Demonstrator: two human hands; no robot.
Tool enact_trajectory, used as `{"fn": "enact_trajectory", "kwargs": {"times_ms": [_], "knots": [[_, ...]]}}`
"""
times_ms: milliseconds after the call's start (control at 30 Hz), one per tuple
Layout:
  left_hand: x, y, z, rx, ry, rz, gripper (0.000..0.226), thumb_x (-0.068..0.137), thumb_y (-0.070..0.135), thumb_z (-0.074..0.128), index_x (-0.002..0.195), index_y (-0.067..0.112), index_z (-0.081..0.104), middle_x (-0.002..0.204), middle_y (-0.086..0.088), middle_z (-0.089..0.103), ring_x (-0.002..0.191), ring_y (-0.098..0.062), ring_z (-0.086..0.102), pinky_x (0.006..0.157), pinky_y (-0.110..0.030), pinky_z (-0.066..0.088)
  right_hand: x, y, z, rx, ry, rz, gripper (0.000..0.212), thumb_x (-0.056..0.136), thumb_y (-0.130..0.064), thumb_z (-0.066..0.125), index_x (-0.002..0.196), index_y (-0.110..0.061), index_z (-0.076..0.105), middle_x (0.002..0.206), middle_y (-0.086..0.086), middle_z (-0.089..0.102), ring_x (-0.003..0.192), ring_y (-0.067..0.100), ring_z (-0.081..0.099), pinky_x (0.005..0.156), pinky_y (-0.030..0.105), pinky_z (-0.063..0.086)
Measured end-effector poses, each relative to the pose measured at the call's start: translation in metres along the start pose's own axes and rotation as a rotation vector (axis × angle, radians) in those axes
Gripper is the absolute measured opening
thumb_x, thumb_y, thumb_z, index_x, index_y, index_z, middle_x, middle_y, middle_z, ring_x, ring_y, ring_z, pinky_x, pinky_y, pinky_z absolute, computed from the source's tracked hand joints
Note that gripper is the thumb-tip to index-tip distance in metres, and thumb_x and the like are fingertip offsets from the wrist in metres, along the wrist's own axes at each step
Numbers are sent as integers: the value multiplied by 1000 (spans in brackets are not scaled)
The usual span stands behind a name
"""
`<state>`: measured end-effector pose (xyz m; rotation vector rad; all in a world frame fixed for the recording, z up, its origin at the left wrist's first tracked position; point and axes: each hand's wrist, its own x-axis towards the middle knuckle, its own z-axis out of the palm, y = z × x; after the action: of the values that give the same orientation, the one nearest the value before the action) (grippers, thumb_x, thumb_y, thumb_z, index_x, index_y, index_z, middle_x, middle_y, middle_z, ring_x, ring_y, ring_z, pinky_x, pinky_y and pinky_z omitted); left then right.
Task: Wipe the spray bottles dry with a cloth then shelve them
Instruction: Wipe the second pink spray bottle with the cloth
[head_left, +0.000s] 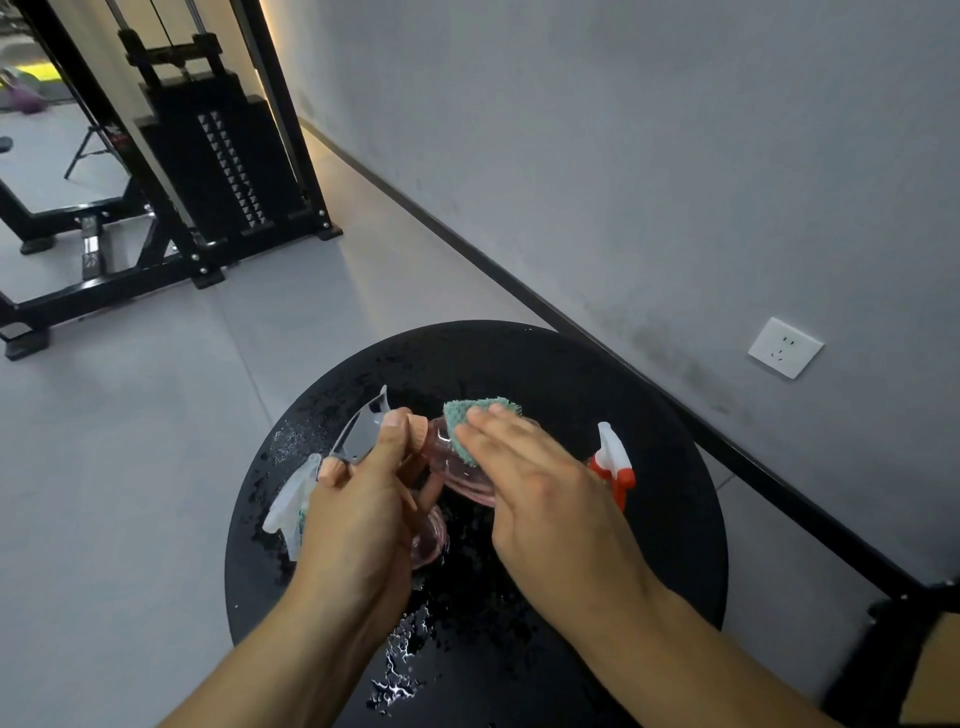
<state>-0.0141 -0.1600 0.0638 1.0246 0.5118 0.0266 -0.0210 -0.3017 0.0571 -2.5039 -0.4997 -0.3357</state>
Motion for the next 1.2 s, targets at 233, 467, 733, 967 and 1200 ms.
{"fn": "enact_trajectory", "kwargs": {"times_ms": [233,467,733,967,1200], "knots": [[2,9,-1,-28,5,52,15,101,26,67,101,12,74,97,0,79,101,-14,78,99,-42,58,1,6,-5,22,78,29,57,87,4,65,141,-16,57,142,-1,58,137,10,47,113,24,34],[3,4,-3,-4,-3,41,16,101,26,67,101,12,75,103,-4,81,105,-16,78,87,-36,60,1,0,-6,-16,16,-7,53,91,-6,51,142,-17,55,144,-2,56,139,8,44,116,15,26],[7,7,-8,-10,-4,74,19,101,30,67,107,14,76,107,-3,80,112,-18,76,87,-36,63,1,-5,-12,-3,38,65,59,78,7,76,132,-14,65,134,0,65,128,12,57,106,-4,-5],[13,16,-17,-2,-14,76,22,100,33,66,112,17,75,110,-1,79,117,-18,75,99,-42,56,3,0,-15,4,60,84,57,80,5,75,132,-15,65,134,-2,65,126,8,56,99,-9,-3],[11,15,-18,1,-31,78,32,102,32,65,125,11,71,110,-2,79,114,-18,76,99,-42,58,1,-3,-8,48,40,30,53,88,3,67,137,-16,61,140,-3,60,133,5,49,112,8,26]]}}
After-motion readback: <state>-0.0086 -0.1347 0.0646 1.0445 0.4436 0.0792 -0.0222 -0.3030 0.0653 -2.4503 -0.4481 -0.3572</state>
